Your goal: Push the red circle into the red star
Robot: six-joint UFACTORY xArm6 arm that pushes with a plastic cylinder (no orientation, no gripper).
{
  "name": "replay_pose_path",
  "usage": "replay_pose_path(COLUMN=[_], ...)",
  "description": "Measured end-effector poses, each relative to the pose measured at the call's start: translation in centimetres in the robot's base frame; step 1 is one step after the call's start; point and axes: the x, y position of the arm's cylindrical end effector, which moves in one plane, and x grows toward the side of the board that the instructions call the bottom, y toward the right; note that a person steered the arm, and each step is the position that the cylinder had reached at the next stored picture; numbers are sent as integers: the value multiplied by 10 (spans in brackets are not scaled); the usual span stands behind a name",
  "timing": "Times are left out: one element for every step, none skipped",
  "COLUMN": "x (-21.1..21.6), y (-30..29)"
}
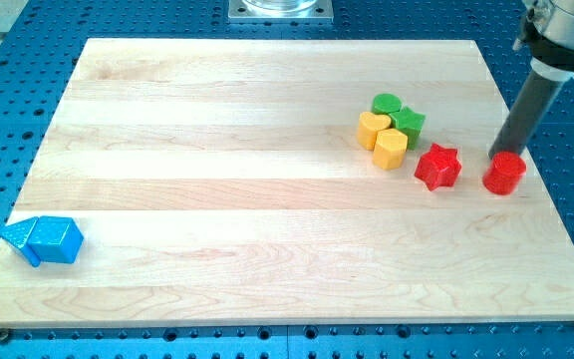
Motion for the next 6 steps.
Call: replay_pose_path(x=[-6, 39, 30, 34, 104, 123], y=[28, 41, -13, -62, -66, -227])
